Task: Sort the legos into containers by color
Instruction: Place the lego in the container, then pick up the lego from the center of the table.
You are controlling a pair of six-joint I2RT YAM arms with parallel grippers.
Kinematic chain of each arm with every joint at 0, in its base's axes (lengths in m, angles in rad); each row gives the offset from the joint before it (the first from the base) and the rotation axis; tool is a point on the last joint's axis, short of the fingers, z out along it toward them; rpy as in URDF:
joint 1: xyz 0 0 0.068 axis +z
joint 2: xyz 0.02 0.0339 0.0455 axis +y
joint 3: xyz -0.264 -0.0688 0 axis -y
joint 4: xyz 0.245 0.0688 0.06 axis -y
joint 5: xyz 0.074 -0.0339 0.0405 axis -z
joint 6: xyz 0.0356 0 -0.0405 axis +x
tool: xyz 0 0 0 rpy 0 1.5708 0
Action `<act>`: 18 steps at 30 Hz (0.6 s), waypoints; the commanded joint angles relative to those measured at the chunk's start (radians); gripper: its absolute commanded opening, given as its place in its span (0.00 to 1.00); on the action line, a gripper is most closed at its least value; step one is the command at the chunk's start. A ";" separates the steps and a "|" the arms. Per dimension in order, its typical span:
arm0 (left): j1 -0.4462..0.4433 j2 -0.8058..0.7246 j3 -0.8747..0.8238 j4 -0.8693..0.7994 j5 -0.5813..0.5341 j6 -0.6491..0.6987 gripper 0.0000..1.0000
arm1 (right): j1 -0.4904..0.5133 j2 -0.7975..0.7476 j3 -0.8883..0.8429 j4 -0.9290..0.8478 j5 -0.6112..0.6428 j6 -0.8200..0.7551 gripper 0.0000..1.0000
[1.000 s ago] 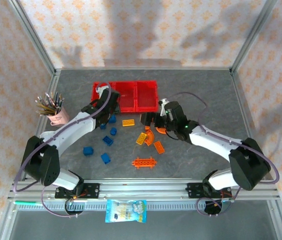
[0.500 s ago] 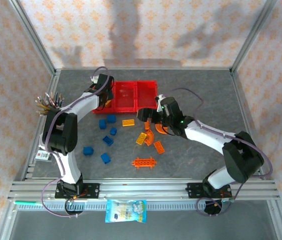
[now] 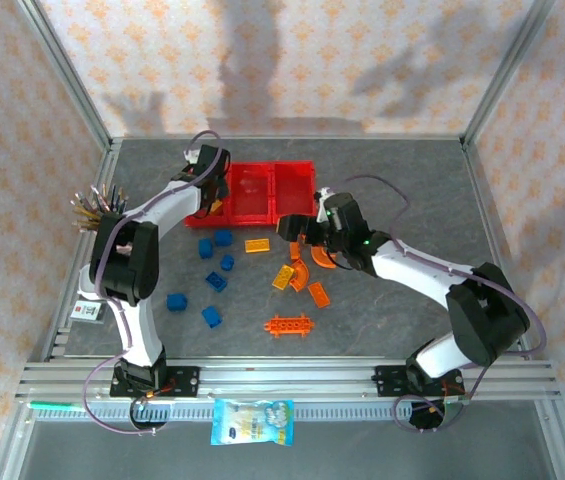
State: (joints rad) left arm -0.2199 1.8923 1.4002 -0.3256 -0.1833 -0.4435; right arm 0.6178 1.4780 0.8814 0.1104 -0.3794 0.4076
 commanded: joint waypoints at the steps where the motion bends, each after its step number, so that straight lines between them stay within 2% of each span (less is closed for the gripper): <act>1: -0.007 -0.123 -0.050 -0.010 0.042 0.002 0.54 | -0.008 -0.057 -0.001 -0.037 0.032 -0.028 1.00; 5: -0.049 -0.210 -0.129 -0.010 0.082 -0.006 0.57 | -0.018 -0.083 -0.040 -0.053 0.026 -0.022 1.00; 10: -0.145 -0.296 -0.201 -0.042 0.099 -0.040 0.61 | -0.041 -0.111 -0.104 -0.055 -0.001 -0.001 1.00; 14: -0.242 -0.345 -0.262 -0.035 0.117 -0.105 0.65 | -0.061 -0.137 -0.164 -0.044 0.010 0.001 1.00; 18: -0.324 -0.350 -0.309 -0.018 0.109 -0.192 0.75 | -0.088 -0.162 -0.229 0.008 -0.022 0.017 1.00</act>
State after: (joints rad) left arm -0.5140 1.5612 1.1255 -0.3302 -0.0780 -0.5514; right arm 0.5446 1.3510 0.6830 0.0757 -0.3843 0.4080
